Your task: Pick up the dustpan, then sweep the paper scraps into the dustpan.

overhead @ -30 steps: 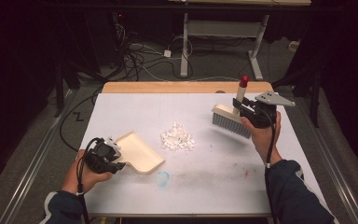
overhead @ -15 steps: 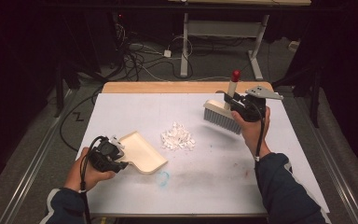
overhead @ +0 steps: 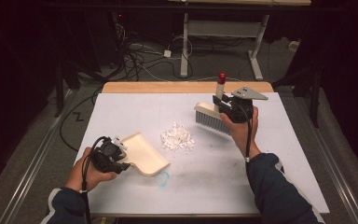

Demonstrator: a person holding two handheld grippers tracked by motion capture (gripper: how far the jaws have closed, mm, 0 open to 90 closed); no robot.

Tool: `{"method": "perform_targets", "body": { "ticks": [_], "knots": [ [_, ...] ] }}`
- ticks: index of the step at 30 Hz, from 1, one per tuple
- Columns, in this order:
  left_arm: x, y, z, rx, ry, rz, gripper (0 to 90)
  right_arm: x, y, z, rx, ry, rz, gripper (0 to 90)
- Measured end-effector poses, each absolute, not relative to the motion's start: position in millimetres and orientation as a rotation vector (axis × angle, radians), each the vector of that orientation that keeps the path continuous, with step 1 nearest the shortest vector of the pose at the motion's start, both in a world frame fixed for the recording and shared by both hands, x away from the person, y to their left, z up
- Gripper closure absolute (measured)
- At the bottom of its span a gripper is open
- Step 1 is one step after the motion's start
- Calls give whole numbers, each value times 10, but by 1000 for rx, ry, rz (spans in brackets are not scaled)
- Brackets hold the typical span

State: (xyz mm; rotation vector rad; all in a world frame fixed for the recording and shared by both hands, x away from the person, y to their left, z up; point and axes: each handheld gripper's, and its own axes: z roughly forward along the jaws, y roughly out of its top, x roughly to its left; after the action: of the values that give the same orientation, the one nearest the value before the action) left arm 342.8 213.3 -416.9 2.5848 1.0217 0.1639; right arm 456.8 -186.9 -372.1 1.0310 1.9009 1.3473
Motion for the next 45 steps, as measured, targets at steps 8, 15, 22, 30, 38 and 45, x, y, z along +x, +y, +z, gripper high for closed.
{"method": "perform_targets", "body": {
  "ticks": [8, 15, 22, 30, 38, 45],
  "knots": [
    [3439, 2150, -4186, 2581, 1026, 138, 635, 4600, -1798, -3740, 1023, 1898, 1341, 709],
    [3454, 2166, -4209, 2577, 1029, 94, 636, 4653, -1702, -3762, 1023, 1895, 1339, 709],
    [3465, 2180, -4219, 2570, 1025, 72, 635, 4700, -1607, -3761, 1015, 1894, 1347, 709],
    [3450, 2116, -4219, 2603, 1011, 90, 635, 4770, -1516, -3804, 1039, 1867, 1338, 709],
    [3475, 2059, -4251, 2624, 1000, 86, 635, 4833, -1352, -3801, 1044, 1786, 1362, 709],
    [3493, 2014, -4300, 2642, 998, 75, 635, 4868, -1179, -3939, 1043, 1798, 1342, 709]
  ]
}}
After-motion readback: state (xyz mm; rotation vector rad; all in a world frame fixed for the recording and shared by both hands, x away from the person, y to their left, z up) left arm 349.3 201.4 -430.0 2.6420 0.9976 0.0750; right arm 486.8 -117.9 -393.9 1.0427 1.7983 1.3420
